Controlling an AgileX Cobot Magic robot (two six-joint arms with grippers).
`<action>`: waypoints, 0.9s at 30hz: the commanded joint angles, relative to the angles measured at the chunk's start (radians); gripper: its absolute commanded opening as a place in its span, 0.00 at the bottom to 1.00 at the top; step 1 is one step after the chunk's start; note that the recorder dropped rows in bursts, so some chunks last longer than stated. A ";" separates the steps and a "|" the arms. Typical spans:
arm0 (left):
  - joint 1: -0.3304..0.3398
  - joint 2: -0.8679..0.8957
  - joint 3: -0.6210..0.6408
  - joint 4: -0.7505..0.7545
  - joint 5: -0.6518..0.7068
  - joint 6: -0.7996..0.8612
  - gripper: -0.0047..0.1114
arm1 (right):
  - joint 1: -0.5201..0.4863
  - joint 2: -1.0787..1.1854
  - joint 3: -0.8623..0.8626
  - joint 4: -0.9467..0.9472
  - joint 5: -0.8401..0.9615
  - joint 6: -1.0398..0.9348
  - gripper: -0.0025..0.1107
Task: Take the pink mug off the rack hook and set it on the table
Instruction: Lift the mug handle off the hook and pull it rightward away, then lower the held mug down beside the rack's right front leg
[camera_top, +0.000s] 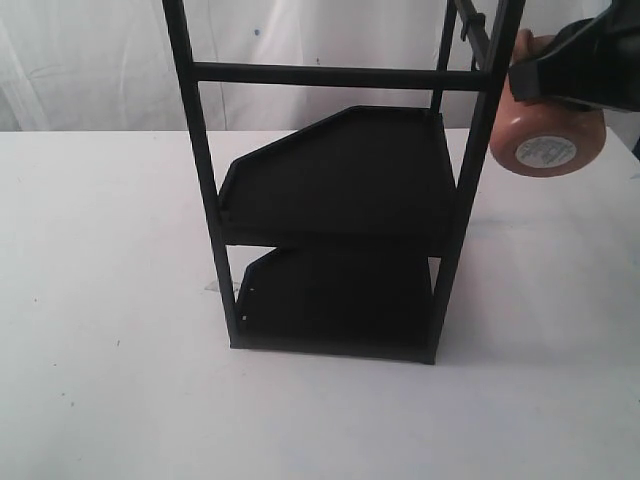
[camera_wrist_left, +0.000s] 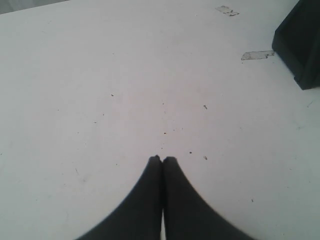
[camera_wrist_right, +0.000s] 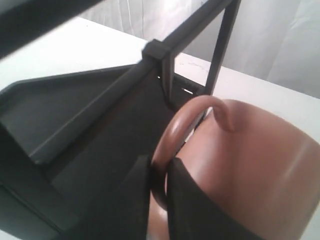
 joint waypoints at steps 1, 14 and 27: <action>0.004 -0.004 0.002 -0.012 0.004 0.000 0.05 | 0.001 -0.009 0.001 -0.140 -0.013 0.112 0.02; 0.004 -0.004 0.002 -0.012 0.004 0.000 0.05 | 0.001 -0.090 0.006 -0.279 -0.003 0.154 0.02; 0.004 -0.004 0.002 -0.012 0.004 0.000 0.05 | 0.001 -0.268 0.459 -0.240 -0.629 0.202 0.02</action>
